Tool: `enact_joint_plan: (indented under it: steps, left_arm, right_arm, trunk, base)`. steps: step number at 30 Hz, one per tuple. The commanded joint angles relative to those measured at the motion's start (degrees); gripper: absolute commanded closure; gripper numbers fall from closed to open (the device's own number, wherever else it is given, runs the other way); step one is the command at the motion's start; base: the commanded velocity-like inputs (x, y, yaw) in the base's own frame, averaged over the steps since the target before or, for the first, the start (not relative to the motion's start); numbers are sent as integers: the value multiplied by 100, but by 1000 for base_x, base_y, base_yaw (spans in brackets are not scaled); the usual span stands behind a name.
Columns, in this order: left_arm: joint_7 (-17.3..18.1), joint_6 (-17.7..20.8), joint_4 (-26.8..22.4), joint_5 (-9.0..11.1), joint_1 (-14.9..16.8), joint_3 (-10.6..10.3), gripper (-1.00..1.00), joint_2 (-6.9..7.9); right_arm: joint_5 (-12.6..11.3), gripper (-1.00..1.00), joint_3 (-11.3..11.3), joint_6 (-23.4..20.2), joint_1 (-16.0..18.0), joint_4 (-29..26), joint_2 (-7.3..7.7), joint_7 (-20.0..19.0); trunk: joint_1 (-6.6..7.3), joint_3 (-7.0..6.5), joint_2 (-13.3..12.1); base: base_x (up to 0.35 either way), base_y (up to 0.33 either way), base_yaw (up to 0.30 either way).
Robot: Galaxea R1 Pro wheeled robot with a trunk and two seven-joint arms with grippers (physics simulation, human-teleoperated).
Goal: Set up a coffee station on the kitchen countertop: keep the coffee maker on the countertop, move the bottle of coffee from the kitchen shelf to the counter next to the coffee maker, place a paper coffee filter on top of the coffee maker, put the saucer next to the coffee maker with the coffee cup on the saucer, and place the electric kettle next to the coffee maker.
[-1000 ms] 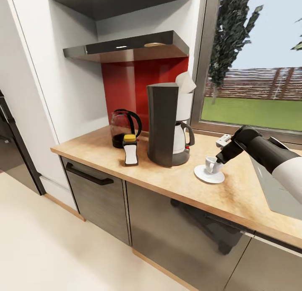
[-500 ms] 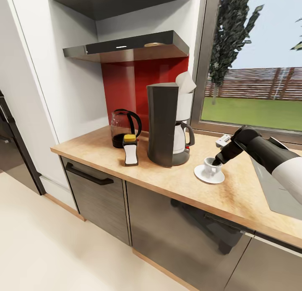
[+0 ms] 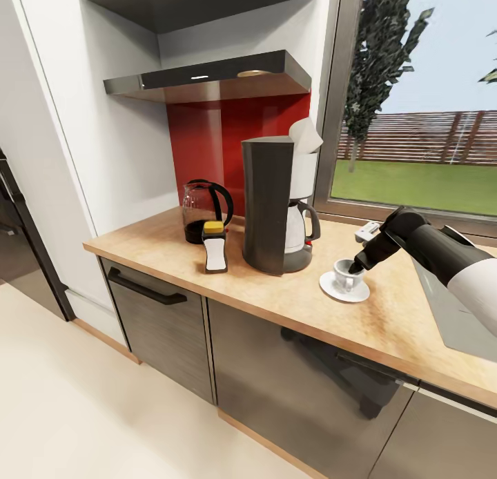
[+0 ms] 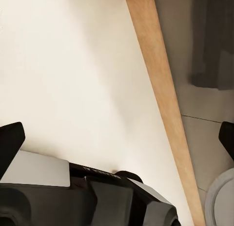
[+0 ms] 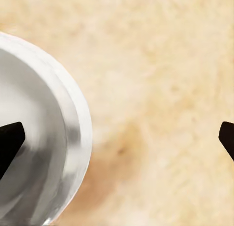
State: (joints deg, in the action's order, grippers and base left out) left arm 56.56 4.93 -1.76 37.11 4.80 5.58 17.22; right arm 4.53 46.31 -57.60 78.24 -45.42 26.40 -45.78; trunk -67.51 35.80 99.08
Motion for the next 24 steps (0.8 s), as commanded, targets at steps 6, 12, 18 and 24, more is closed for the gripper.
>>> enact_joint_plan:
  steps: [6, 12, 18, 24]
  left_arm:
    - [22, 52, 0, -19, 3, 47, -100, 1]
    - [22, 52, 0, -19, 3, 44, -100, 1]
    - [21, 52, 0, -19, 3, 47, -100, 1]
    - [20, 52, 0, -19, 3, 47, -100, 1]
  right_arm:
    - [48, -100, 19, -6, 8, -11, 5, -45]
    - [48, -100, 19, -6, 8, -11, 5, -45]
    - [48, -100, 19, -6, 8, -11, 5, -45]
    - [43, -100, 7, -6, 8, -14, 6, -46]
  trunk:
    - [0, 6, 3]
    - [44, -30, -77]
    - [176, -137, -318]
    - [308, -245, -558]
  base:
    - [0, 0, 0]
    - [0, 0, 0]
    - [0, 0, 0]
    - [0, 0, 0]
